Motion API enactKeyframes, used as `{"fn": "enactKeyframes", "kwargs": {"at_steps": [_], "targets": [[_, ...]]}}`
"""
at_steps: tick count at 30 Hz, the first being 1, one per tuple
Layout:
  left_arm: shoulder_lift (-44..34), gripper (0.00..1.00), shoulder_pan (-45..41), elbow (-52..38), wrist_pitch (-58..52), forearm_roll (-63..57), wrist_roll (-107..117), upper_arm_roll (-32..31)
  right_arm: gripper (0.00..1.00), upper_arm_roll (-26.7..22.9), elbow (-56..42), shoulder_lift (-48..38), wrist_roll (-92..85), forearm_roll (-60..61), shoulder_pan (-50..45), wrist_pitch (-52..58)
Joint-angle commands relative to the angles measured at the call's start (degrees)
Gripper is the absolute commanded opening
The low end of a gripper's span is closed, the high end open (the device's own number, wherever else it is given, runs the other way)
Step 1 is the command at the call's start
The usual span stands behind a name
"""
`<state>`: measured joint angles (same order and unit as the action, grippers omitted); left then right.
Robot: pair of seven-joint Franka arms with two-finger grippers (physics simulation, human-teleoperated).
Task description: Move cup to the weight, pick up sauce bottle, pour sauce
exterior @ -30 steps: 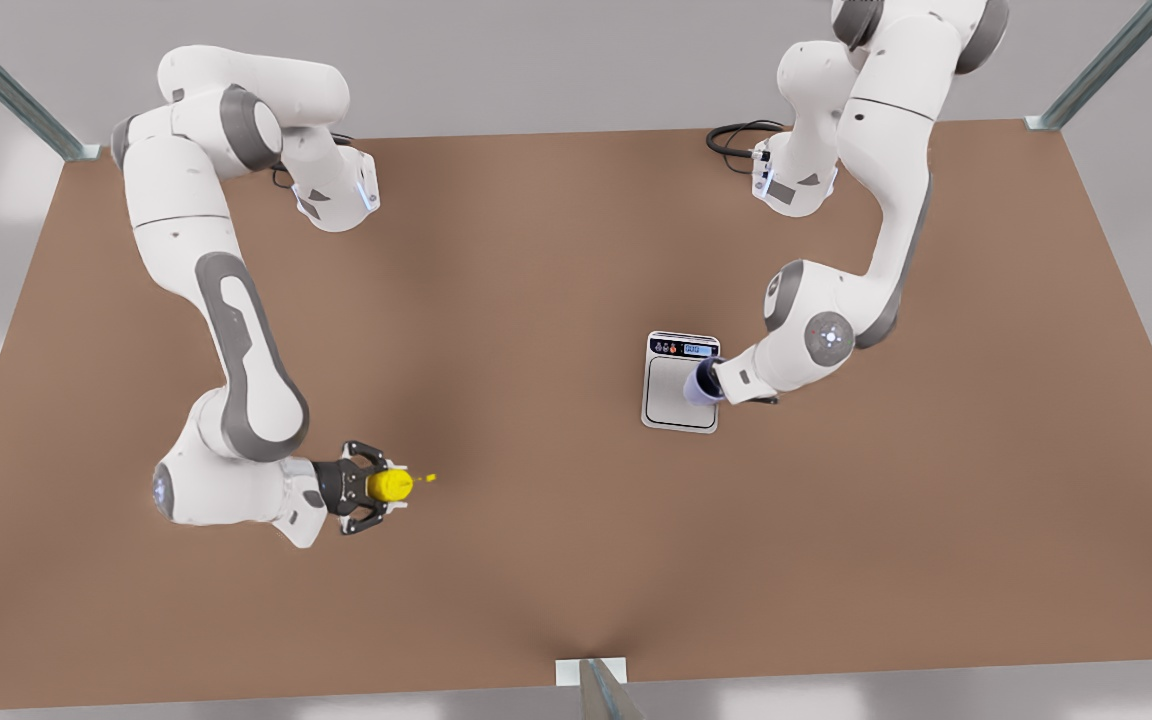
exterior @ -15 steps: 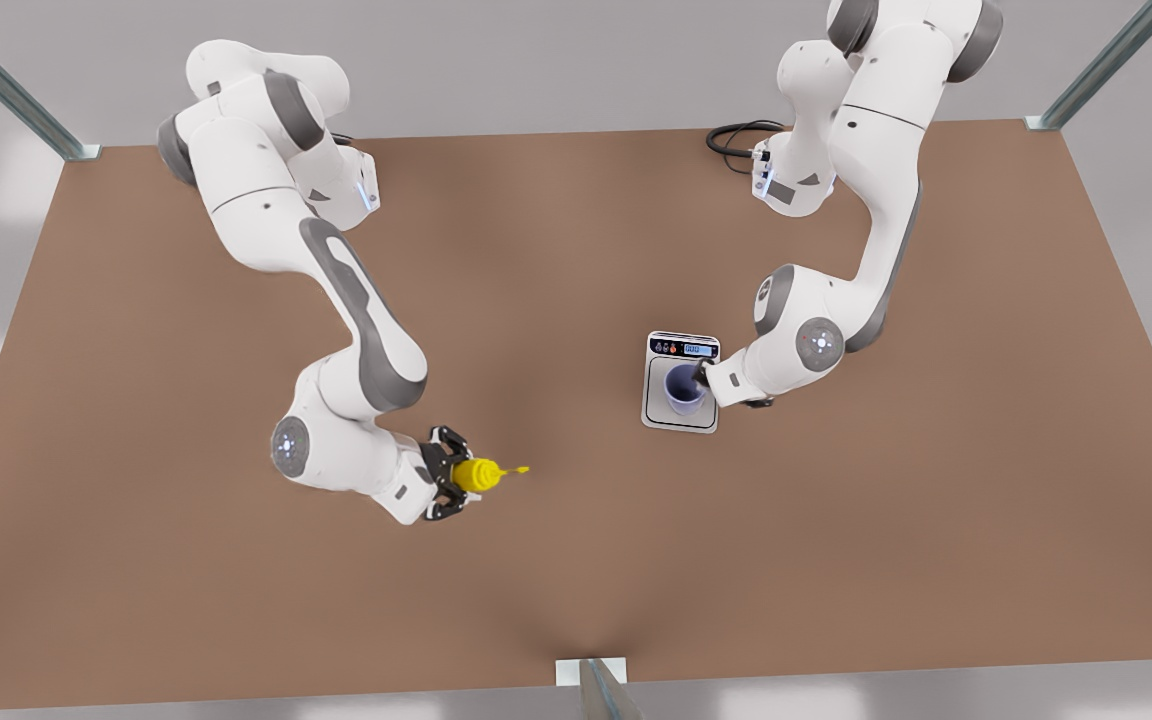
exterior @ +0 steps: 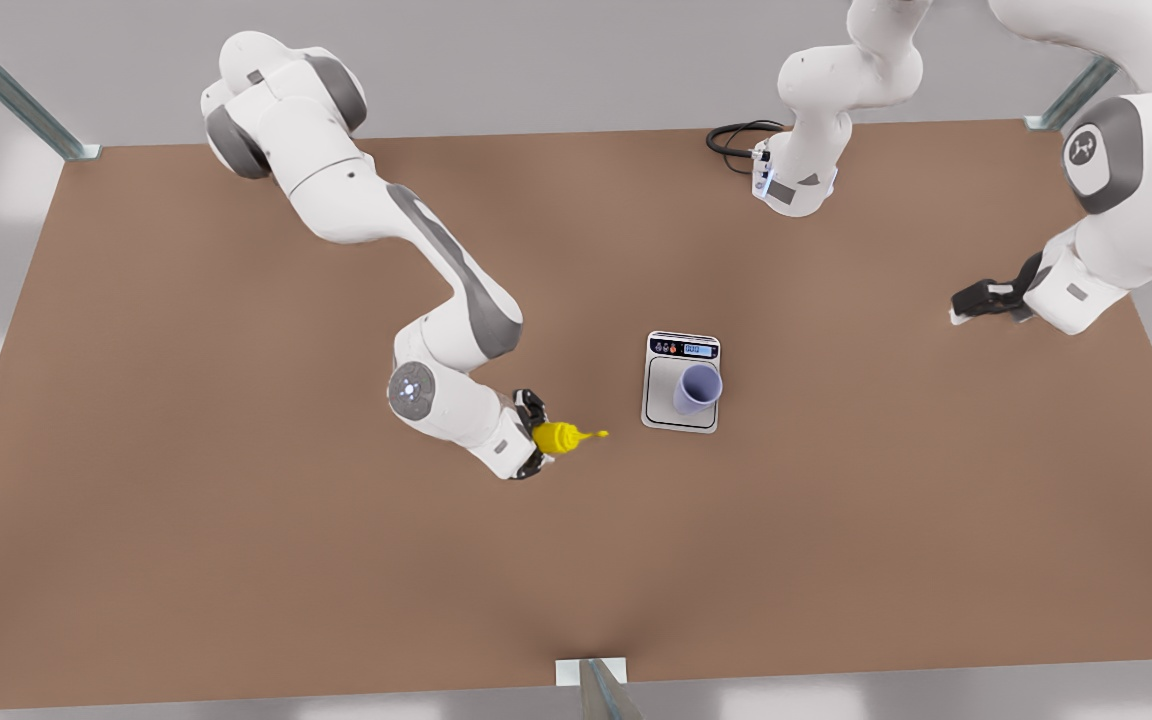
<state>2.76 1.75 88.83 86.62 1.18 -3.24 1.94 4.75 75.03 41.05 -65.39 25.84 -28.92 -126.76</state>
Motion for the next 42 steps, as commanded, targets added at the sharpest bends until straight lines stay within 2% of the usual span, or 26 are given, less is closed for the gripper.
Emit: {"fn": "enactKeyframes", "kwargs": {"at_steps": [1, 9, 12, 14, 16, 23, 26, 27, 28, 33, 36, 38, 40, 42], "targets": [[0.0, 1.00, -0.8, 0.0, 0.0, -5.0, 0.1, 0.1, 0.43, -0.1, -0.1, -0.1, -0.7, 1.3, -0.6, 1.0], [2.8, 1.00, -1.1, -0.1, -0.2, -5.0, -0.2, 0.1, 0.43, -0.9, -2.7, -1.2, 6.3, -1.8, -9.3, 0.9], [3.2, 1.00, -1.1, -0.1, -0.1, -5.0, -0.2, 0.1, 0.43, -9.3, -3.3, -1.3, 10.4, -2.8, -18.2, 1.0], [3.2, 1.00, -1.1, -0.1, -0.1, -5.0, -0.3, 0.1, 0.43, -11.5, -4.0, -1.1, 11.7, -2.8, -20.3, 1.0], [3.2, 1.00, -1.1, -0.1, -0.1, -5.0, -0.3, 0.1, 0.42, -16.7, -4.4, -0.7, 13.1, -2.9, -24.8, 1.0], [3.7, 1.00, -1.1, -0.1, -0.2, -5.0, -0.4, 0.1, 0.42, -16.6, -5.2, -0.2, 13.6, -3.6, -23.6, 2.5], [3.7, 1.00, -1.0, -0.1, -0.2, -5.0, -0.4, 0.1, 0.42, -16.1, -5.4, -2.3, 12.9, 6.2, -19.1, 7.7], [3.7, 1.00, -1.0, -0.1, -0.2, -5.0, -0.4, 0.1, 0.38, -15.9, -5.0, -3.8, 11.3, 8.3, -17.5, 7.9], [3.7, 1.00, -1.0, -0.1, -0.2, -5.0, -0.4, 0.1, 0.39, -15.5, -5.0, -4.2, 10.0, 11.2, -15.7, 9.4], [3.7, 1.00, -1.1, -0.1, -0.3, -5.0, -0.4, 0.1, 0.39, -2.3, -5.2, -4.7, 3.5, 14.1, -1.4, 9.4], [3.7, 1.00, -1.1, -0.1, -0.3, -5.0, -0.4, 0.1, 0.39, 9.2, -4.6, -4.7, -4.1, 14.0, 11.2, 9.7], [3.7, 1.00, -1.1, -0.1, -0.4, -5.0, -0.3, 0.1, 0.39, 14.8, -4.2, -4.4, -10.2, 14.1, 19.2, 12.8], [3.7, 1.00, -1.1, -0.1, -0.5, -5.0, -0.3, 0.1, 0.40, 18.7, -3.4, -4.1, -13.5, 14.4, 25.7, 15.6], [3.7, 1.00, -1.1, -0.1, -0.5, -5.0, -0.3, 0.1, 0.40, 19.0, -3.3, -3.5, -19.3, 17.4, 29.6, 19.8]]}}
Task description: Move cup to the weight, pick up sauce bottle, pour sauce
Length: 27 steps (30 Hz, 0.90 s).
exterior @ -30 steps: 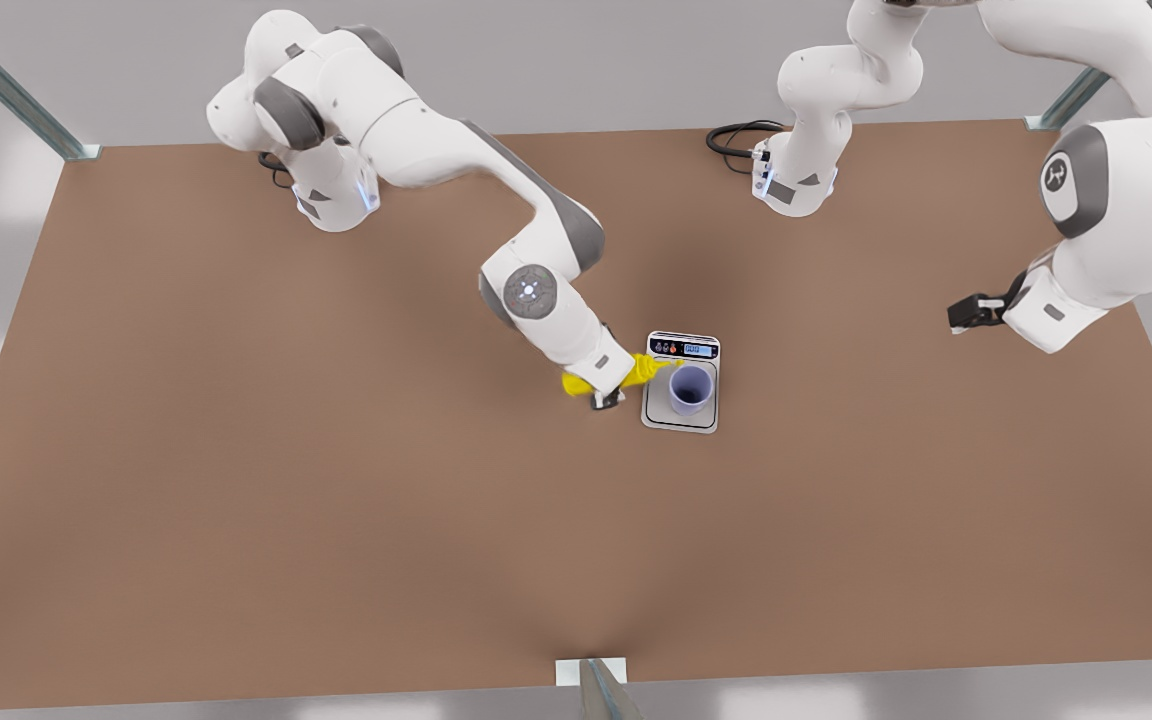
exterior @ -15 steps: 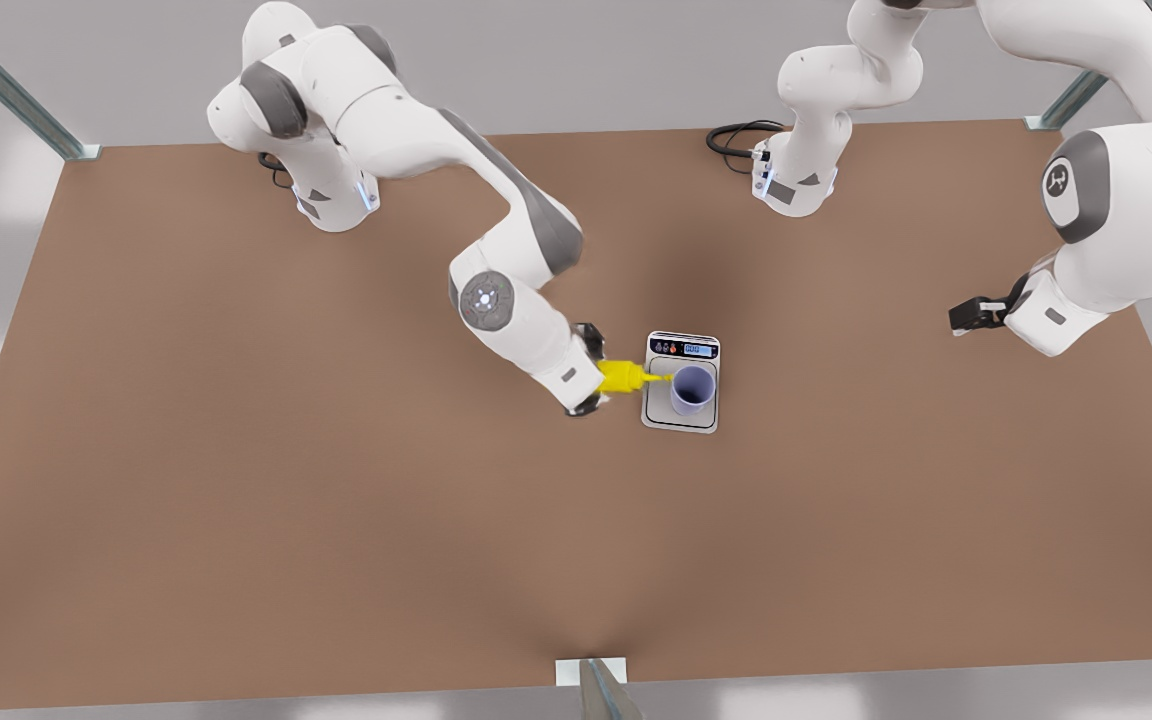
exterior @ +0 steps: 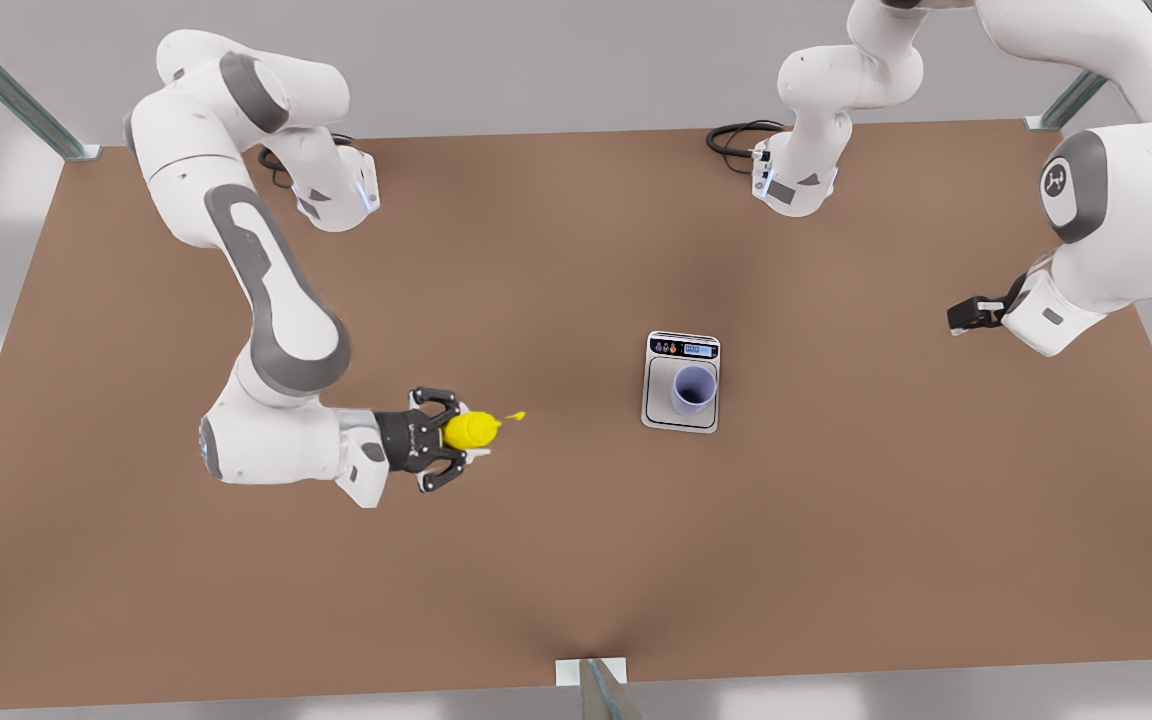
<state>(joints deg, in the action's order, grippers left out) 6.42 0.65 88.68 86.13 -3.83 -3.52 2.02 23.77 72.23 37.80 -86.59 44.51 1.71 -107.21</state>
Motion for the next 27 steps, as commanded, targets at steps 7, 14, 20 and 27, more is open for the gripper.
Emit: {"fn": "enactKeyframes", "kwargs": {"at_steps": [7, 14, 20, 27], "targets": [[0.2, 1.00, 0.0, 0.0, 0.0, 0.1, 0.0, 0.0, 0.40, -0.2, 3.9, 7.0, -22.3, 11.4, 8.8, 8.5], [0.4, 1.00, -0.1, 0.0, -0.5, 0.0, 0.0, 0.0, 0.40, -0.2, 10.1, 12.6, -39.2, 20.3, 12.1, 9.9], [0.8, 1.00, -0.1, 0.0, -0.7, 0.0, 0.0, 0.0, 0.40, -0.3, 10.2, 16.3, -43.2, 20.7, 12.2, 10.0], [1.2, 1.00, 0.0, 0.0, -0.8, 0.0, 0.0, 0.0, 0.41, -2.1, 9.8, 21.0, -46.7, 21.1, 12.2, 10.2]]}}
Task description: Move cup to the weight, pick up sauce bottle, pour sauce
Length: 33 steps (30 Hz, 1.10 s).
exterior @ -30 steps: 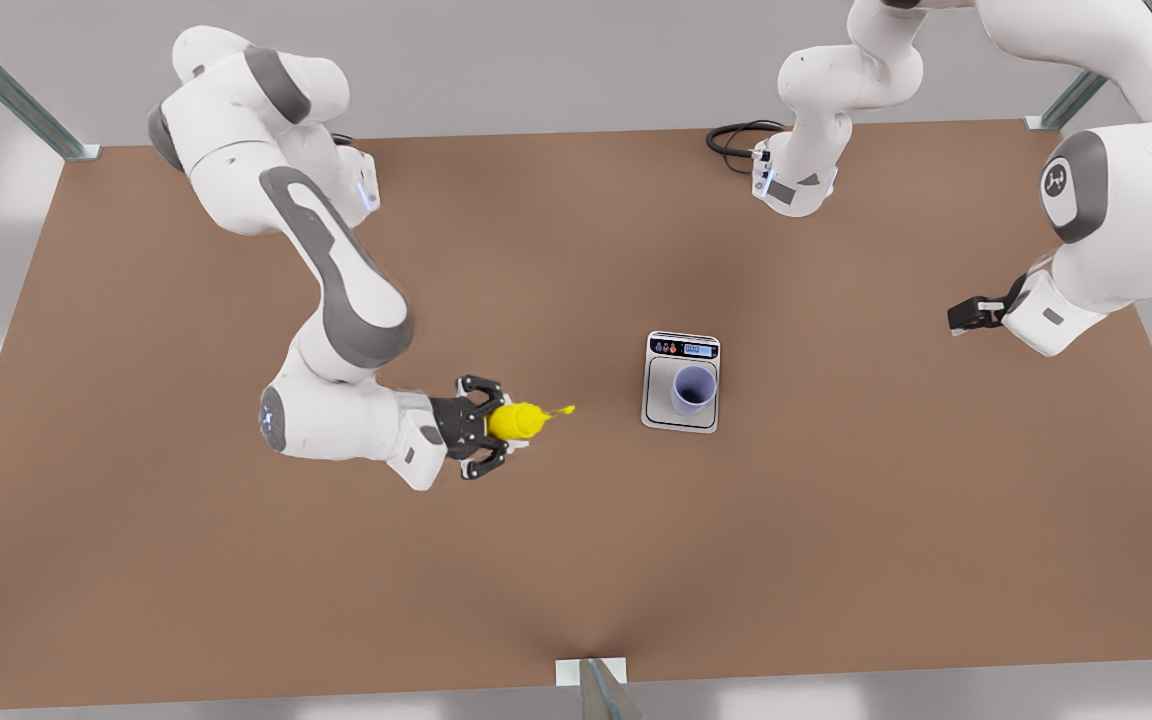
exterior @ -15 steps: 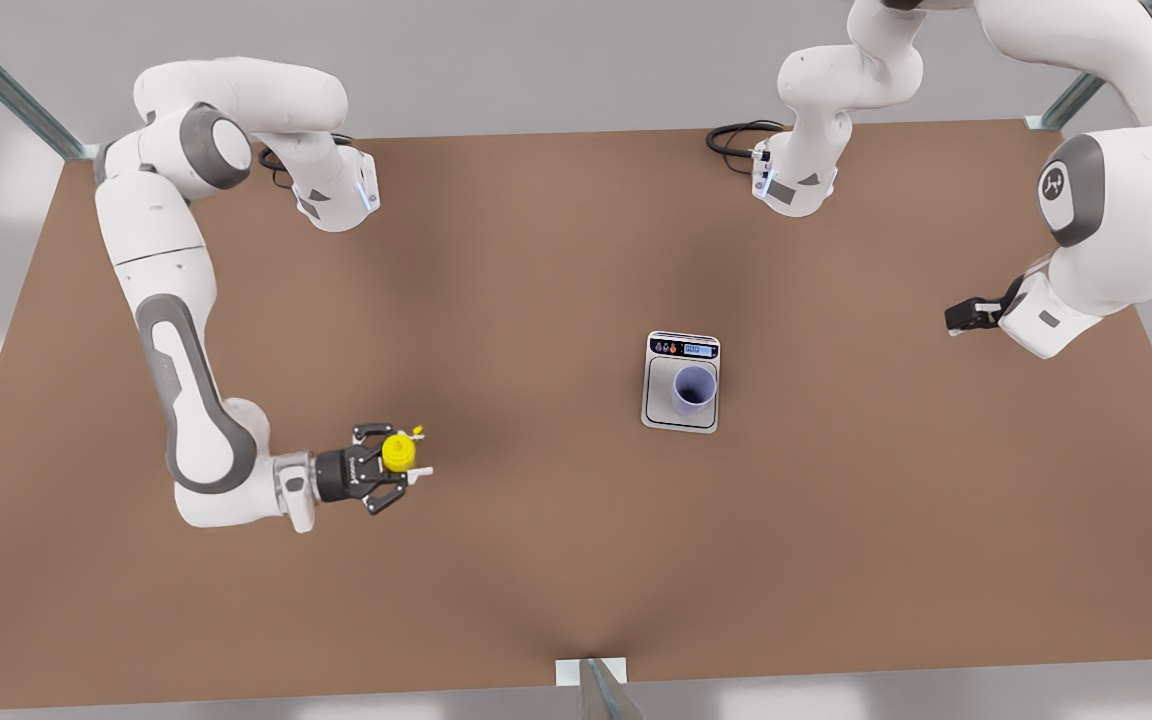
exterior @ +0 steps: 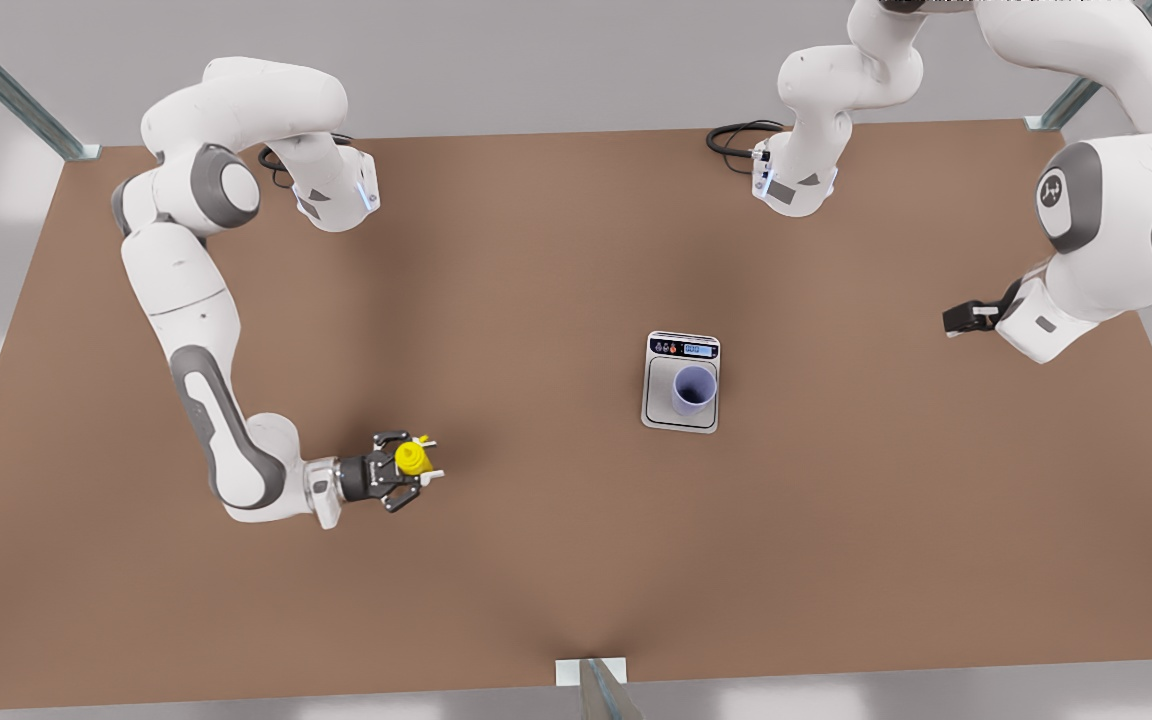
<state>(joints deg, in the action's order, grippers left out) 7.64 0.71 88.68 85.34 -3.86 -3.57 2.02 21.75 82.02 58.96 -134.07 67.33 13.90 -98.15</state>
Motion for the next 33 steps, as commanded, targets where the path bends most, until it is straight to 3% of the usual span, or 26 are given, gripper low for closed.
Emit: {"fn": "enactKeyframes", "kwargs": {"at_steps": [1, 33], "targets": [[0.1, 1.00, 0.0, 0.0, 0.0, 0.0, 0.0, 0.0, 0.41, 0.0, -0.2, 0.4, -0.1, -1.8, 0.0, 1.1], [0.7, 1.00, -0.8, 0.0, -3.0, 0.0, 0.3, 0.0, 0.44, -0.7, 0.2, 4.6, -2.2, -0.2, -0.3, 0.5]]}}
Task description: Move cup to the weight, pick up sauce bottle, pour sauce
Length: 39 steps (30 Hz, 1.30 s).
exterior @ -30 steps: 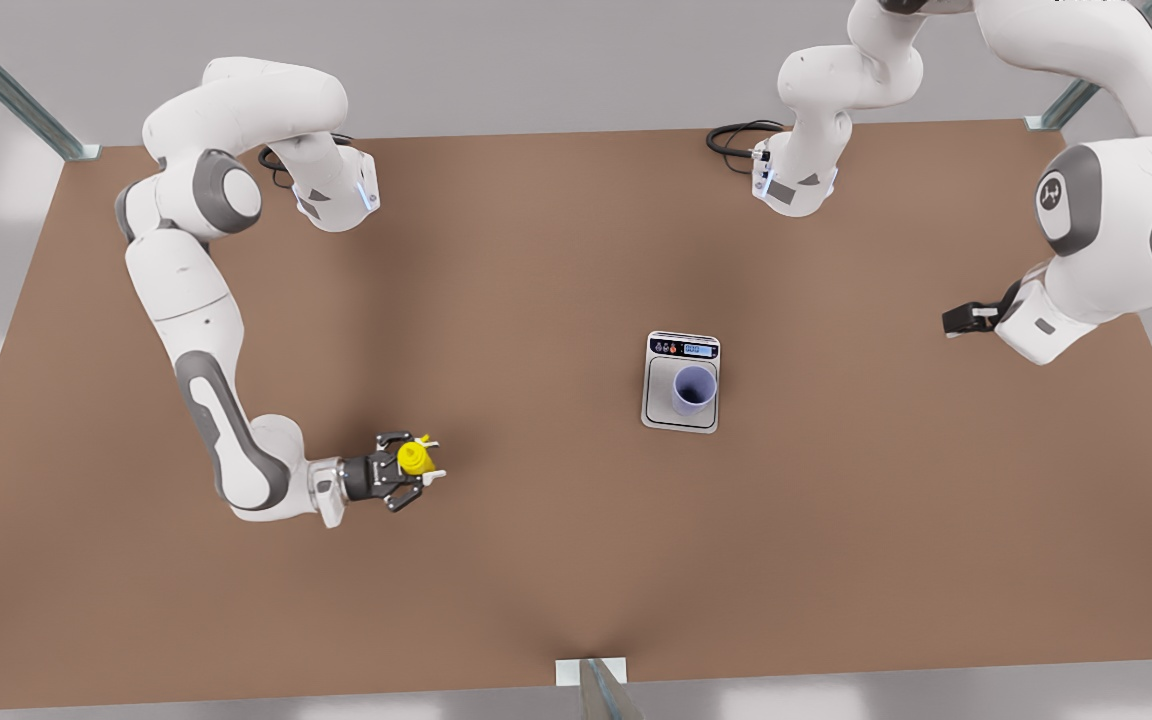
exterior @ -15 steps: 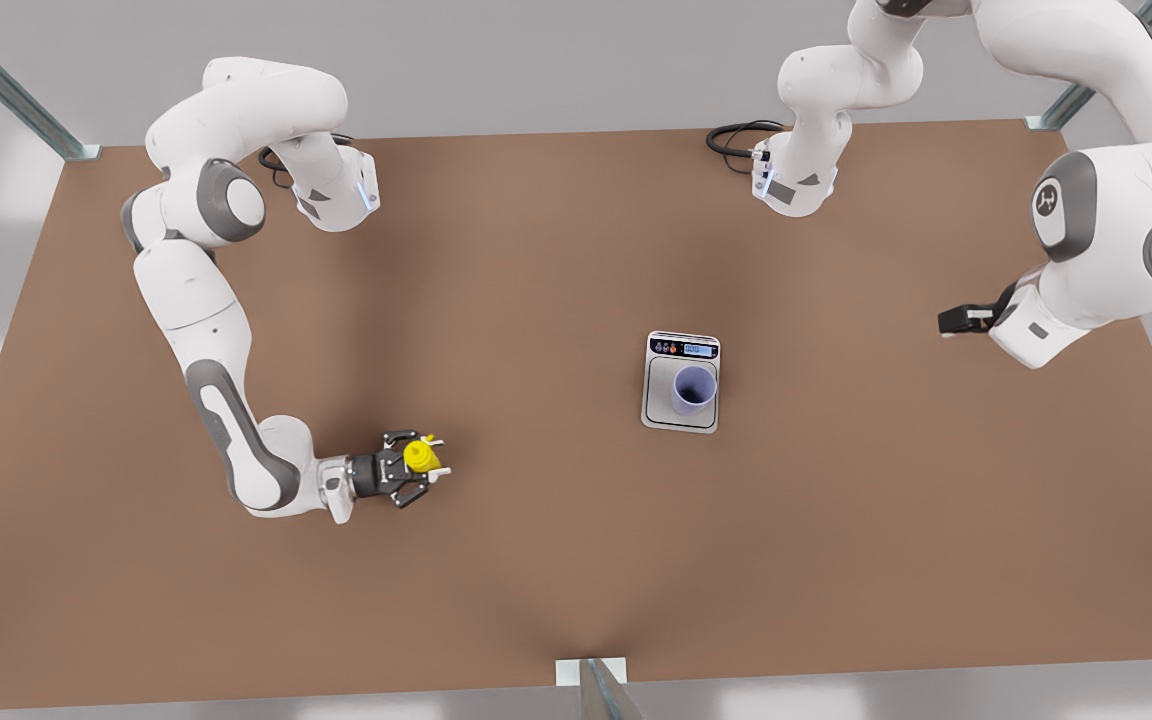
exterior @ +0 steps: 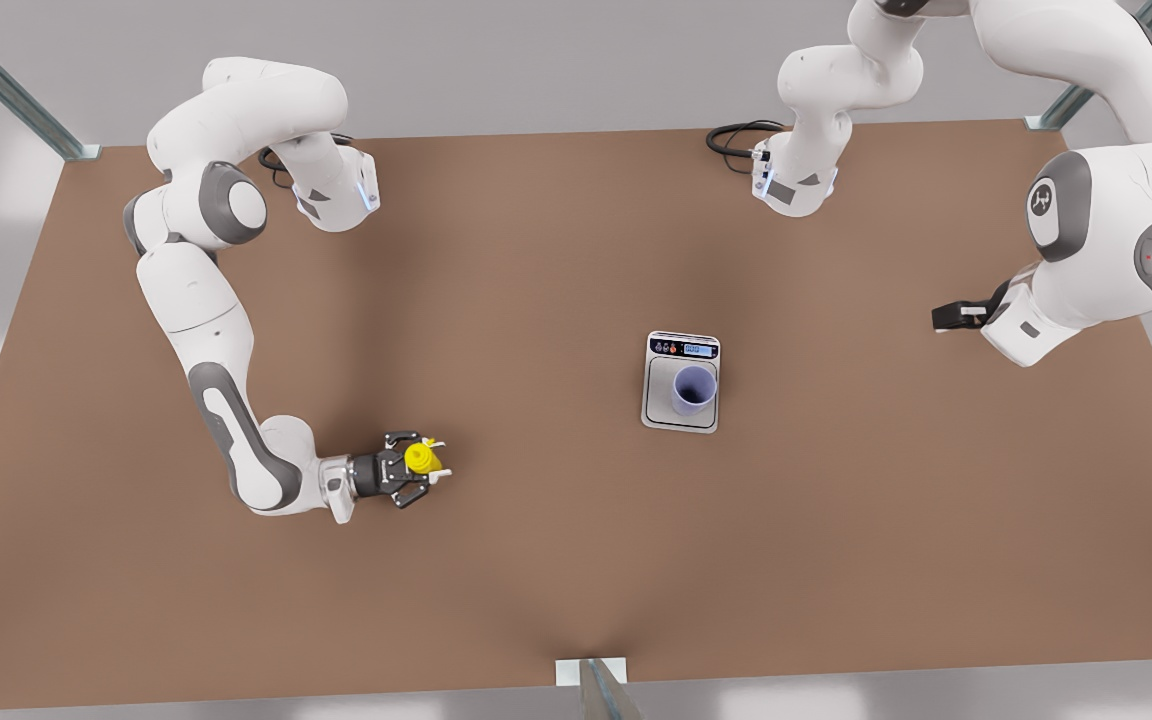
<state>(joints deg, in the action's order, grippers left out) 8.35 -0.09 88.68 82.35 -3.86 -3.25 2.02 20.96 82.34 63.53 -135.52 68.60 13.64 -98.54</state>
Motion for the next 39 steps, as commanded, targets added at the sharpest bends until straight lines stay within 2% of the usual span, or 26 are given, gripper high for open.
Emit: {"fn": "enactKeyframes", "kwargs": {"at_steps": [1, 7, 8, 9, 10, 39], "targets": [[0.0, 1.00, 0.0, 0.0, 0.0, 0.0, 0.0, 0.0, 0.44, 0.0, -0.2, 0.0, 0.4, -1.5, 0.0, 0.9], [0.0, 1.00, 0.0, 0.1, -0.6, 0.1, 0.0, 0.0, 0.47, -0.1, -0.2, 0.0, 0.3, -1.5, 0.0, 0.9], [0.0, 1.00, 0.0, 0.1, -0.6, 0.1, 0.0, 0.0, 0.67, -0.2, -0.1, 0.0, 0.7, -1.5, 0.0, 0.9], [0.0, 1.00, 0.0, 0.1, -0.6, 0.1, 0.0, 0.0, 0.98, -0.2, -0.1, 0.0, 0.7, -1.6, 0.0, 0.9], [0.0, 1.00, -0.3, 0.1, -0.6, 0.1, 0.1, 0.0, 1.00, -0.2, -0.1, 0.0, 0.7, -1.6, 0.0, 0.9], [0.2, 1.00, -0.9, 0.1, -0.6, 0.1, 0.1, 0.0, 1.00, -2.4, 1.1, -0.2, 0.4, -2.4, 0.3, 1.0]]}}
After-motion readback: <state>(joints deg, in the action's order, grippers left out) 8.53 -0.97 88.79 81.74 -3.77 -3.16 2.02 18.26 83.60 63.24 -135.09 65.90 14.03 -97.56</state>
